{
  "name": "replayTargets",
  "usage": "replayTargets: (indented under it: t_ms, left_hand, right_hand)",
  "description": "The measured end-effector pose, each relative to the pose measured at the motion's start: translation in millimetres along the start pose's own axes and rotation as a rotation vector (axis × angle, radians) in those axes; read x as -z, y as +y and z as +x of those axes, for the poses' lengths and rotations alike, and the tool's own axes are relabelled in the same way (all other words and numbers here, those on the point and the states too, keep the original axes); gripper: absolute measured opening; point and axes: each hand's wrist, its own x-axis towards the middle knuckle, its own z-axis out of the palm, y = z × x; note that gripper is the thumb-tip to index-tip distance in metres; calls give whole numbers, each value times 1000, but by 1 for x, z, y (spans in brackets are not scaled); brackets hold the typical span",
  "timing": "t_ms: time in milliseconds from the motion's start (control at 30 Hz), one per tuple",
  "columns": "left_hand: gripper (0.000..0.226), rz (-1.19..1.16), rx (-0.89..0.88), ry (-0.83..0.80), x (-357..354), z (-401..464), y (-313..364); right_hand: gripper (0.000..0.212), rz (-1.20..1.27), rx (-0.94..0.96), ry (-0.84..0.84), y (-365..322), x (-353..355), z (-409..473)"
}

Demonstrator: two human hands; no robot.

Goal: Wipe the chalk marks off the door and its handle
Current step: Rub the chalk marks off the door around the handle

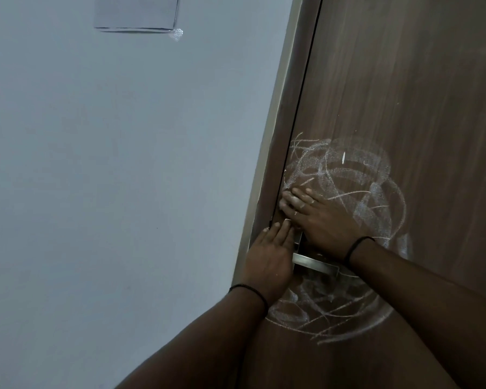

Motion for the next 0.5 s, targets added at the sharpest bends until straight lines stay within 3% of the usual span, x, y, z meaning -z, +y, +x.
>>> replayTargets:
  t_ms: [100, 200, 367, 500]
  left_hand:
    - [56, 31, 13, -33, 2, 3, 2]
    - [55, 27, 38, -50, 5, 5, 5]
    - [63, 23, 81, -112, 8, 8, 11]
    - [68, 29, 99, -155, 8, 9, 13]
  right_hand:
    - [66, 37, -110, 18, 2, 0, 6]
    - [59, 56, -176, 39, -4, -3, 20]
    - [64, 46, -67, -42, -1, -2, -5]
    - [56, 57, -219, 48, 11, 6, -2]
